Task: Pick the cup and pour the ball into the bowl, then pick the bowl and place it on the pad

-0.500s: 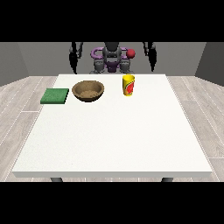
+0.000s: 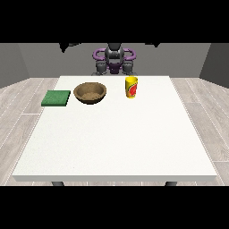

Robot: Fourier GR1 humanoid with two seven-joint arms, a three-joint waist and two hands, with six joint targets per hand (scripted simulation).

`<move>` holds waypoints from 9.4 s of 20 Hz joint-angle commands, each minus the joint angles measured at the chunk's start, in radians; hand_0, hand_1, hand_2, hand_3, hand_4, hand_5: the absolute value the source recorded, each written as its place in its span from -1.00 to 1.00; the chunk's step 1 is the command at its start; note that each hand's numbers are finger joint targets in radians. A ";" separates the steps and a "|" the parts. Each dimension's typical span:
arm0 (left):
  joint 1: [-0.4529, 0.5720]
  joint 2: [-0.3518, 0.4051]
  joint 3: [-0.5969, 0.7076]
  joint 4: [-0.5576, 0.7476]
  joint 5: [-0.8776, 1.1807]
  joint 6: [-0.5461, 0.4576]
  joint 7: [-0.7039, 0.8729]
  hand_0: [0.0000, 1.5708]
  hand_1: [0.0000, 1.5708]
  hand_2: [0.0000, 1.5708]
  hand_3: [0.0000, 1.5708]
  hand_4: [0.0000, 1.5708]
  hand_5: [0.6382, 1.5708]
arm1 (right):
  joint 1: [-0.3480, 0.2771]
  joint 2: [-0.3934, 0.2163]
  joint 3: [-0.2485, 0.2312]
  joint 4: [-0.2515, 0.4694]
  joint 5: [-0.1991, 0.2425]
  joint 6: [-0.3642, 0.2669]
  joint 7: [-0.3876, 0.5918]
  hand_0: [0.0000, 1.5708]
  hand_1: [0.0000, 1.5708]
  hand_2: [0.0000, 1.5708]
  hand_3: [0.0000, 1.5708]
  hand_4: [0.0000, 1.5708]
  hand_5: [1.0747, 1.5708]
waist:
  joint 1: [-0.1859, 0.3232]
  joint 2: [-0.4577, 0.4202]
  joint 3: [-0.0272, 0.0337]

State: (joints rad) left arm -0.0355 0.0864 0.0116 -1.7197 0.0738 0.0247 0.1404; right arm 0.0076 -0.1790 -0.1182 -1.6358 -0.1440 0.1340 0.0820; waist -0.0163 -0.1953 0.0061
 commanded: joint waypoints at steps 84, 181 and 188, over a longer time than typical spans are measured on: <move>-0.780 0.183 -0.312 1.088 -0.908 0.541 -0.017 0.93 0.93 1.00 1.00 1.00 0.23 | -0.144 -0.157 -0.200 0.511 -0.063 0.313 -0.403 -1.00 -1.00 -1.00 -1.00 -1.00 1.00 | -0.137 0.160 -0.0045; -0.258 0.067 0.046 0.594 -0.106 0.004 -0.381 -1.00 -1.00 -1.00 -1.00 0.27 0.66 | -0.542 -0.137 0.023 0.971 0.294 -0.438 0.083 1.00 1.00 1.00 0.09 0.05 0.97 | 0.078 0.103 -0.0093; -0.234 0.118 0.105 0.568 -0.067 -0.025 -0.354 -1.00 -1.00 -1.00 -1.00 0.27 0.66 | -0.523 -0.212 -0.030 0.881 0.235 -0.326 0.158 1.00 1.00 1.00 -0.02 0.01 1.00 | 0.031 0.099 -0.0061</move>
State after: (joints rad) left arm -0.2780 0.1941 0.1040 -1.1295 -0.0059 0.0092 -0.2405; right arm -0.5170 -0.3316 -0.1066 -0.7287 0.1280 -0.2512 0.1962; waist 0.0237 -0.0960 -0.0025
